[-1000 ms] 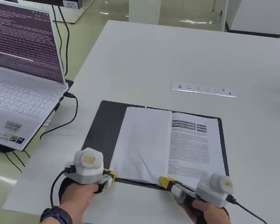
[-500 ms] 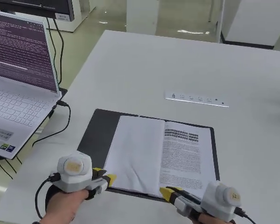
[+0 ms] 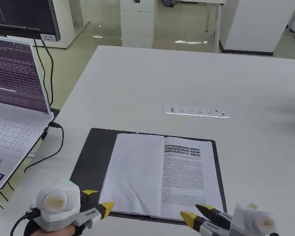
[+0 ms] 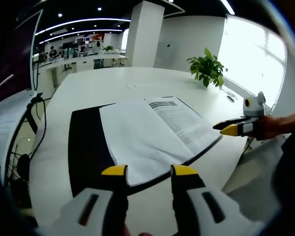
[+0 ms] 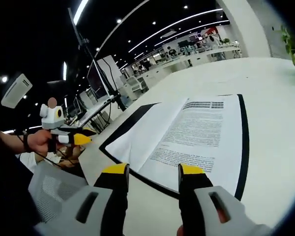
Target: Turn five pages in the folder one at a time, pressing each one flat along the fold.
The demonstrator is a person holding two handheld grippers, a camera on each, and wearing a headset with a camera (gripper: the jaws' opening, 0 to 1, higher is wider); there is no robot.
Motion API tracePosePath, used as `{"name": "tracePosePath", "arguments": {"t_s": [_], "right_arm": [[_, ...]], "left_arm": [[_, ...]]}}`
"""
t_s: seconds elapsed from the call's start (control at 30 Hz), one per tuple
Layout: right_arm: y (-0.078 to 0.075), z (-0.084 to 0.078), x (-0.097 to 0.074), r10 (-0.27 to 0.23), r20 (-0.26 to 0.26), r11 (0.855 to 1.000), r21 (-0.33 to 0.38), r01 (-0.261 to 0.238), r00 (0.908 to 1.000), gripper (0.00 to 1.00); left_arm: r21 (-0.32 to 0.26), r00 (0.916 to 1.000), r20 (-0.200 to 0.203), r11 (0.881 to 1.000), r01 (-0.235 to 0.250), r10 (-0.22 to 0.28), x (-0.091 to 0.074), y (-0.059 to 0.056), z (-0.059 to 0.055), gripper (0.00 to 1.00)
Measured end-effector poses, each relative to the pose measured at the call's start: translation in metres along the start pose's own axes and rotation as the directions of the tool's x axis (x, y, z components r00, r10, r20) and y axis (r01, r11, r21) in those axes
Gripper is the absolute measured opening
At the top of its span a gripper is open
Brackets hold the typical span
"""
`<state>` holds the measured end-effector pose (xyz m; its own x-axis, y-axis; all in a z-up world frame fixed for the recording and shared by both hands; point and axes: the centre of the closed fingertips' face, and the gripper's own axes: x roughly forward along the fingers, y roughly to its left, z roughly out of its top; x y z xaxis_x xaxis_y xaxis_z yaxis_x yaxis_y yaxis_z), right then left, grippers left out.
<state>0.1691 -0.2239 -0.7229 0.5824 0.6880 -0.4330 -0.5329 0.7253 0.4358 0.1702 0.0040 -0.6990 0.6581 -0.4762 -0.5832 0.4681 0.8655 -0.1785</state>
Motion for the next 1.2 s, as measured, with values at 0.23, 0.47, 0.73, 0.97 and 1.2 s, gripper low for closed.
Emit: {"name": "tracePosePath", "arguments": {"t_s": [0.23, 0.47, 0.73, 0.97, 1.2], "right_arm": [[0.01, 0.011, -0.016, 0.014, 0.03, 0.998, -0.054, -0.012, 0.9995, 0.51], [0.02, 0.019, -0.028, 0.012, 0.04, 0.994, -0.105, -0.008, 0.9991, 0.58], [0.015, 0.03, -0.046, -0.015, 0.034, 0.987, -0.16, 0.02, 0.9993, 0.61], [0.009, 0.03, -0.056, -0.038, 0.029, 0.989, -0.141, 0.042, 0.9989, 0.61], [0.011, 0.028, -0.058, -0.046, 0.02, 0.99, -0.133, 0.049, 0.9987, 0.62]], "left_arm": [[0.074, 0.9999, -0.014, 0.997, 0.007, -0.006, -0.015, -0.004, 0.006, 0.39], [0.103, 0.9998, 0.012, 0.995, 0.013, -0.015, -0.029, -0.007, 0.014, 0.48], [0.098, 0.9986, 0.05, 0.995, 0.014, -0.019, -0.038, -0.015, 0.02, 0.56], [0.075, 0.9976, 0.068, 0.997, 0.007, -0.012, -0.04, -0.021, 0.019, 0.6], [0.061, 0.9962, 0.087, 0.998, 0.007, -0.012, -0.039, -0.022, 0.024, 0.61]]}}
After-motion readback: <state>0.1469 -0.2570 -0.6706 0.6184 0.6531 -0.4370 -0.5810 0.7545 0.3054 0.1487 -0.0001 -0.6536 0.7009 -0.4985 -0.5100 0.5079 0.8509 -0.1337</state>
